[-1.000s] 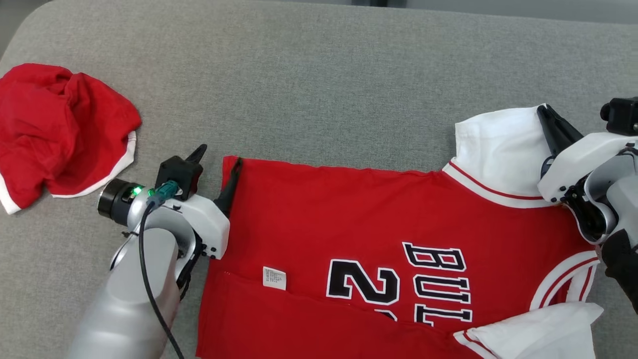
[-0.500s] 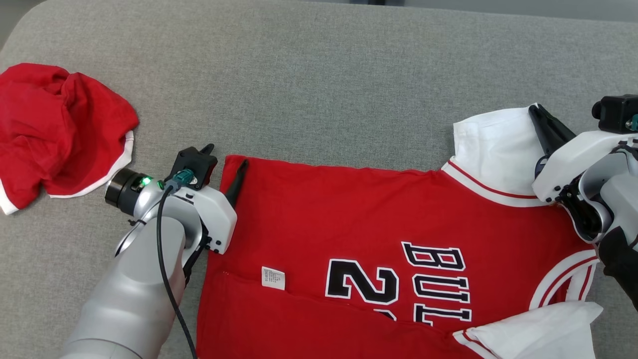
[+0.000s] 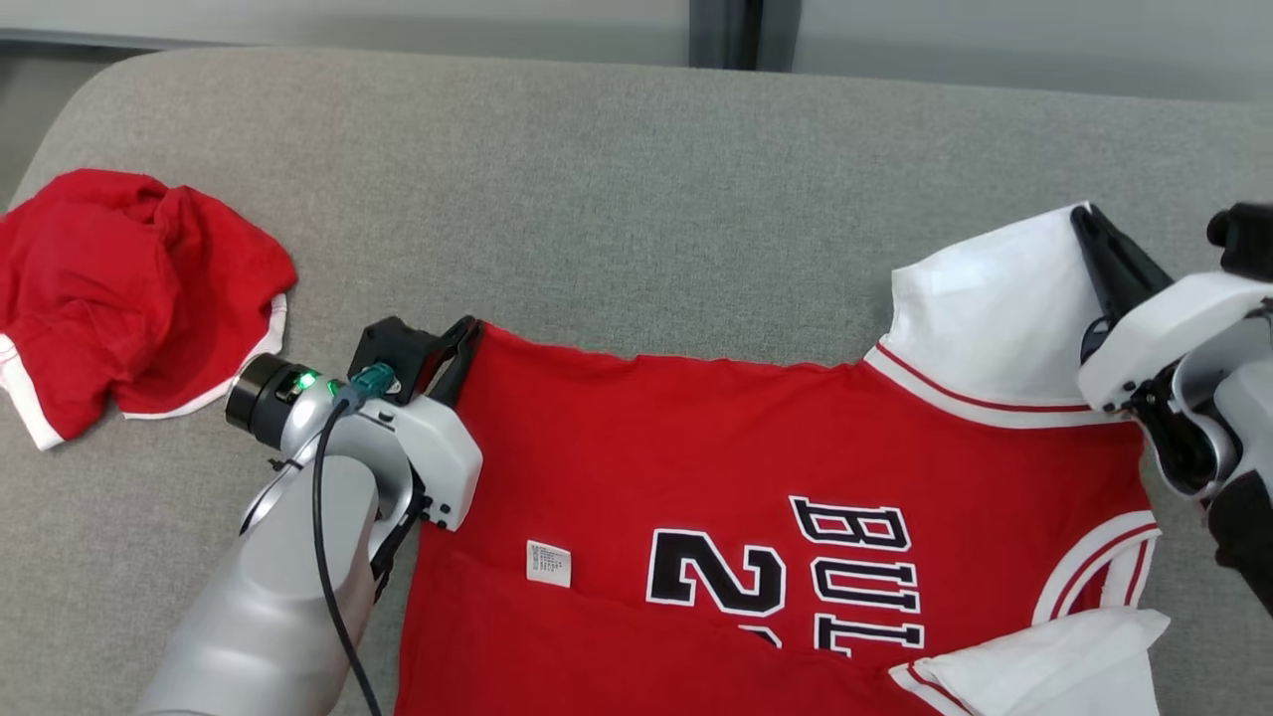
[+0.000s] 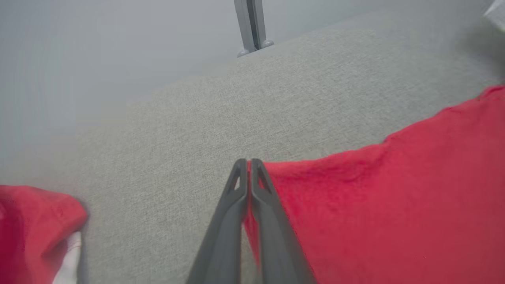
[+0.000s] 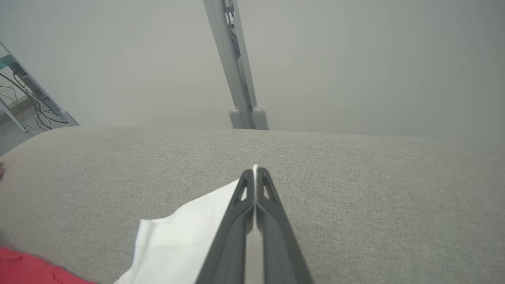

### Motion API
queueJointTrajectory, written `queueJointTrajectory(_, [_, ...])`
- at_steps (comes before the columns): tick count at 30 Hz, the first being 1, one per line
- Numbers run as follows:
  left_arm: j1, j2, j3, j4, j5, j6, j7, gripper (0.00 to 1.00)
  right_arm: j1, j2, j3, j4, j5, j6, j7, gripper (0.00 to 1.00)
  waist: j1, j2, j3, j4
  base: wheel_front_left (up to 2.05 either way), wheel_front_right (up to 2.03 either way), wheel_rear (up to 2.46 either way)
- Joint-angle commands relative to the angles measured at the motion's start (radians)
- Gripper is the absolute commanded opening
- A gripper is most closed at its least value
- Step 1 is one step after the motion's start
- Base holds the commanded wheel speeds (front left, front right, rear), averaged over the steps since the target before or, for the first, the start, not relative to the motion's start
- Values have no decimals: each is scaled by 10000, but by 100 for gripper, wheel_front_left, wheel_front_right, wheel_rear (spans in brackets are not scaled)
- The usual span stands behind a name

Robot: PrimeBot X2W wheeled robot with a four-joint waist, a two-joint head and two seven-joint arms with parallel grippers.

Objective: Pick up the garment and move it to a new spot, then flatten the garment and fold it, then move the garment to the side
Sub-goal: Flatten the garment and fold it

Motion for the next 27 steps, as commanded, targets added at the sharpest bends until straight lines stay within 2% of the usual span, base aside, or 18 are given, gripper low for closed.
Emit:
queueJointTrajectory(1, [132, 119, -56, -78, -78, -12, -47, 0, 224, -68, -198, -113, -176, 2, -16, 0, -1, 0, -162, -79, 0, 0, 0])
queueJointTrajectory(4, [547, 462, -282, -470, -236, -14, -46, 0, 1406, -15, -1247, -1013, -991, 2, -17, 0, -1, 0, -694, -271, 0, 0, 0])
queueJointTrajectory(11, [1246, 769, -781, -630, -579, -15, -46, 0, 3220, 78, -1927, -1781, -1541, 2, -17, 0, -1, 0, -1645, -471, 0, 0, 0])
queueJointTrajectory(19, [1636, 970, -1321, -217, -648, -16, -39, 0, 4326, -133, -1290, -2180, -963, 3, 283, 0, -1, 0, -2267, -570, 0, 0, 0])
queueJointTrajectory(27, [1870, 1091, -1925, -213, -903, -16, -26, 0, 4969, -711, -796, -3344, 429, 3, 1419, 0, -1, 0, -2458, -650, 0, 0, 0])
